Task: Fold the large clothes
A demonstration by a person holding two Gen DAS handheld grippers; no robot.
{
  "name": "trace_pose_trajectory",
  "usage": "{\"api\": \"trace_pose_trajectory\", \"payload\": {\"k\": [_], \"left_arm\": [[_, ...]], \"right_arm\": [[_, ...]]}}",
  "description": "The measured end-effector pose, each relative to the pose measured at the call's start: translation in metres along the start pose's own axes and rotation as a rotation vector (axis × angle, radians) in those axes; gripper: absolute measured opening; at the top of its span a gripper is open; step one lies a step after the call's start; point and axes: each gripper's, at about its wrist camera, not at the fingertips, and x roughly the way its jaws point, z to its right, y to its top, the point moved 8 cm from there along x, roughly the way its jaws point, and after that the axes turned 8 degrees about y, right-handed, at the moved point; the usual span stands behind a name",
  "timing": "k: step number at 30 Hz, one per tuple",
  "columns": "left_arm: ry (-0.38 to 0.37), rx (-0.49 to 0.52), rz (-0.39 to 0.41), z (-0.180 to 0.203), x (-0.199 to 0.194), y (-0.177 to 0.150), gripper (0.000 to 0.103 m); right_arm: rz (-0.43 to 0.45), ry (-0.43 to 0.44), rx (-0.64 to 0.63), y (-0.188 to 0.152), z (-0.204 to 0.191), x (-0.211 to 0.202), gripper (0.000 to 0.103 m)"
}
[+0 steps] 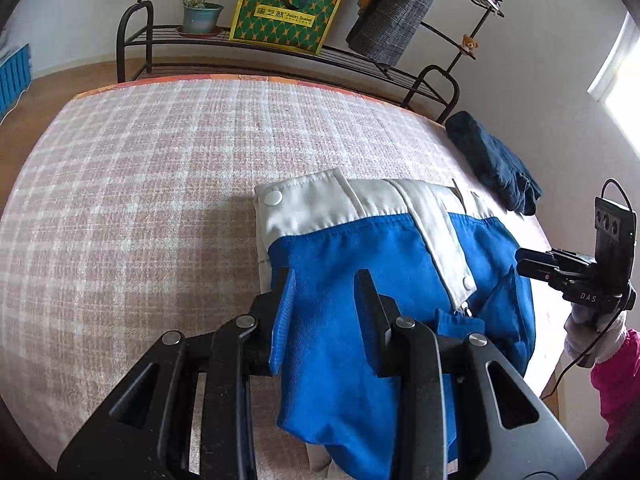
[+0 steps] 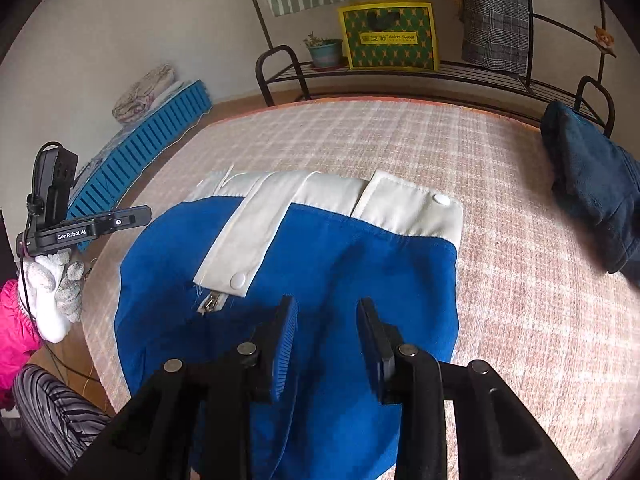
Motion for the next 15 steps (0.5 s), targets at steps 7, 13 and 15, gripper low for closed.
{"api": "trace_pose_trajectory", "payload": {"k": [7, 13, 15], "left_arm": [[0.049, 0.006, -0.104, -0.012, 0.037, -0.035, 0.046], [0.008, -0.027, -0.105, -0.017, 0.005, -0.048, 0.044], [-0.018, -0.067, -0.094, -0.024, -0.007, -0.049, 0.044]], "right_arm": [[-0.025, -0.045, 0.04, -0.045, 0.008, 0.022, 0.032], [-0.022, 0.047, 0.106, -0.058, 0.008, -0.028, 0.031], [0.019, 0.069, 0.141, -0.06, 0.014, -0.048, 0.033]]}}
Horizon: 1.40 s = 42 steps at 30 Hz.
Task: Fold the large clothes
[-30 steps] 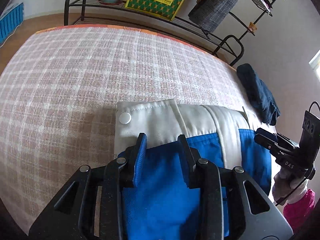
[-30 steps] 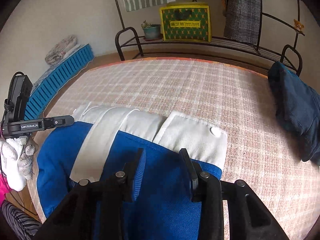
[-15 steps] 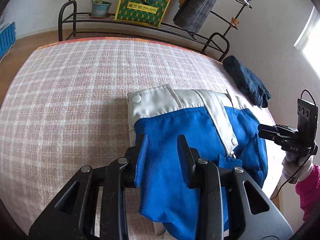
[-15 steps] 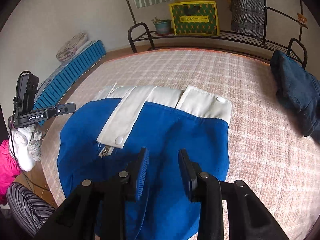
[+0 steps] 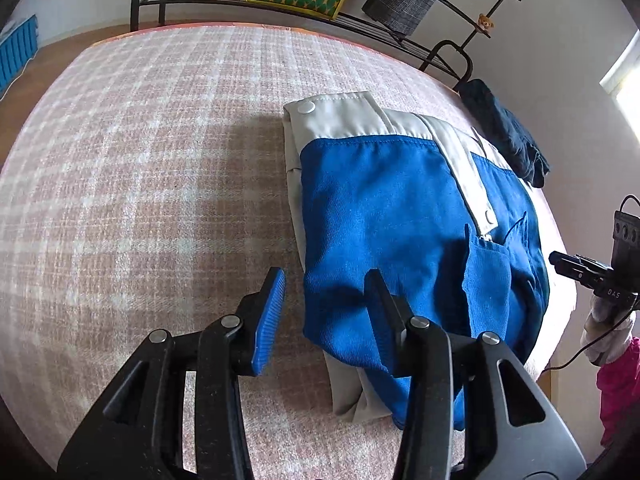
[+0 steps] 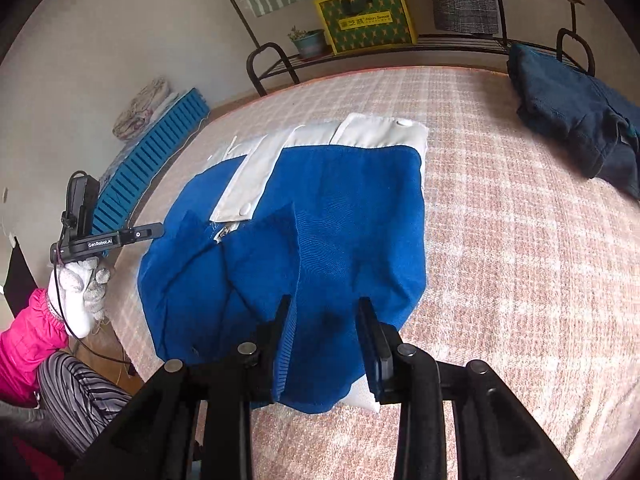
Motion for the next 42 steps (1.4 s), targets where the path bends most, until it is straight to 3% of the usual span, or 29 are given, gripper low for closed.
{"api": "trace_pose_trajectory", "payload": {"k": [4, 6, 7, 8, 10, 13, 17, 23, 28, 34, 37, 39, 42], "left_arm": [[-0.202, -0.274, 0.005, -0.03, -0.024, 0.011, 0.045], [-0.284, -0.365, 0.007, -0.042, -0.027, 0.018, 0.053], [-0.32, -0.398, -0.002, -0.045, -0.025, 0.02, 0.061], [-0.36, -0.426, -0.02, -0.046, -0.022, 0.02, 0.066], [-0.416, -0.468, -0.072, -0.042, -0.008, 0.022, 0.067], [-0.438, -0.501, -0.144, -0.04, 0.015, 0.017, 0.067], [-0.491, -0.529, -0.192, -0.033, 0.033, 0.017, 0.067], [-0.479, -0.488, -0.219, -0.025, 0.051, 0.018, 0.067], [-0.531, -0.514, -0.221, -0.023, 0.058, 0.023, 0.067], [-0.514, -0.454, -0.205, -0.013, 0.061, 0.028, 0.067], [-0.498, -0.422, -0.193, -0.007, 0.064, 0.033, 0.067], [-0.474, -0.407, -0.187, -0.004, 0.067, 0.036, 0.063], [-0.393, -0.366, -0.174, 0.0, 0.068, 0.036, 0.05]], "right_arm": [[0.081, 0.053, 0.067, 0.01, 0.012, -0.026, 0.037], [0.105, 0.057, 0.089, 0.016, 0.019, -0.028, 0.055], [0.113, 0.063, 0.103, 0.017, 0.024, -0.027, 0.068], [0.115, 0.077, 0.119, 0.018, 0.028, -0.024, 0.073], [0.098, 0.108, 0.152, 0.018, 0.036, -0.016, 0.073], [0.069, 0.143, 0.221, 0.015, 0.053, 0.0, 0.073], [0.043, 0.215, 0.304, 0.011, 0.07, 0.02, 0.073], [0.028, 0.293, 0.315, 0.011, 0.065, 0.043, 0.073], [0.013, 0.357, 0.338, 0.019, 0.06, 0.055, 0.067], [0.015, 0.374, 0.34, 0.029, 0.052, 0.07, 0.067], [0.022, 0.379, 0.349, 0.034, 0.049, 0.077, 0.061], [0.027, 0.382, 0.359, 0.033, 0.048, 0.081, 0.055], [0.024, 0.361, 0.361, 0.036, 0.044, 0.087, 0.047]]}}
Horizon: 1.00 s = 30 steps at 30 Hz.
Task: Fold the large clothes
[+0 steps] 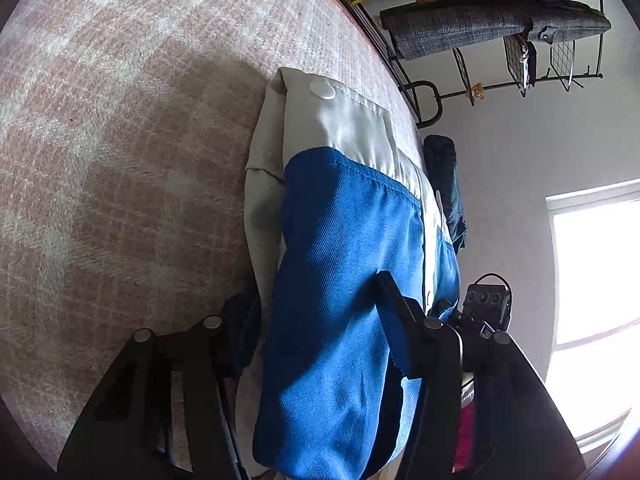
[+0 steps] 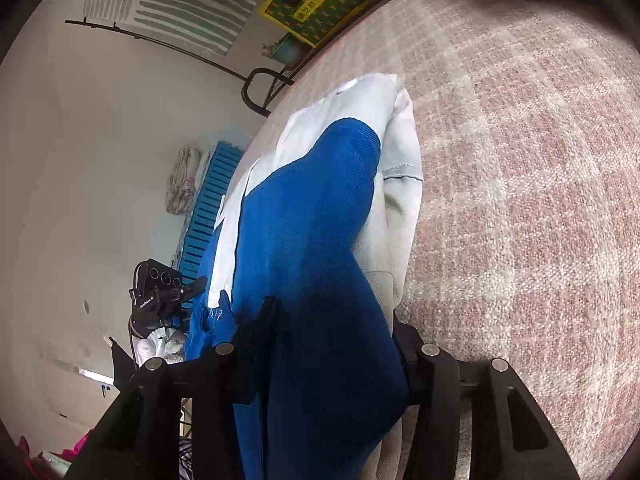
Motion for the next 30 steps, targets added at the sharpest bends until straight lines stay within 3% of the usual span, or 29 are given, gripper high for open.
{"api": "trace_pose_trajectory", "payload": {"k": [5, 13, 20, 24, 30], "left_arm": [[0.195, 0.163, 0.083, 0.027, -0.006, -0.007, 0.037], [0.329, 0.354, 0.186, 0.07, -0.027, -0.028, 0.027], [0.352, 0.483, 0.227, 0.107, -0.041, -0.056, 0.024], [0.335, 0.503, 0.219, 0.121, -0.04, -0.074, 0.023], [0.301, 0.52, 0.216, 0.146, -0.037, -0.09, 0.023]], "right_arm": [[-0.005, -0.149, -0.105, -0.004, -0.017, -0.002, 0.031], [-0.007, -0.359, -0.309, -0.014, -0.068, -0.009, 0.024], [-0.019, -0.508, -0.472, -0.034, -0.104, -0.021, 0.022], [-0.023, -0.608, -0.578, -0.049, -0.122, -0.032, 0.021], [-0.005, -0.659, -0.606, -0.051, -0.133, -0.06, 0.021]]}}
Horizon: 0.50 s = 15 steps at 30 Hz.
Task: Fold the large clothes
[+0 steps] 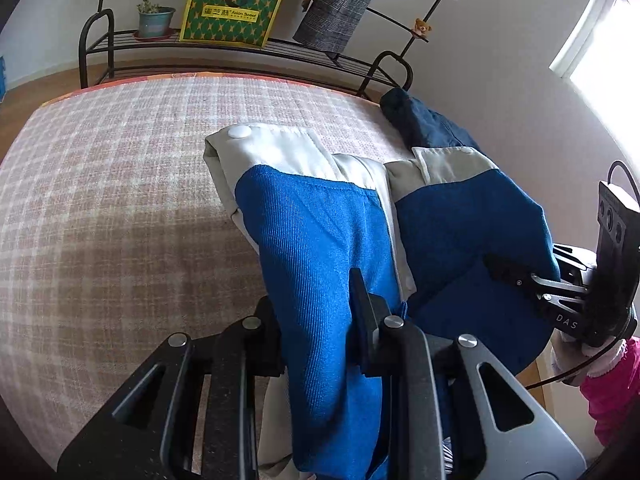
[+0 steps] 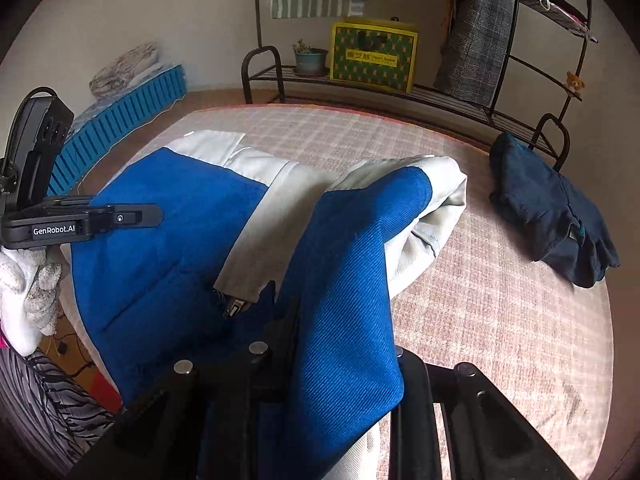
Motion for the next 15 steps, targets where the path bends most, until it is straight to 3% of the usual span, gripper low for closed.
{"api": "trace_pose_trajectory", "payload": {"k": [15], "left_arm": [[-0.083, 0.1, 0.015, 0.107, 0.046, 0.031, 0.022]], "right_arm": [[0.028, -0.148, -0.01, -0.014, 0.088, -0.05, 0.02]]}}
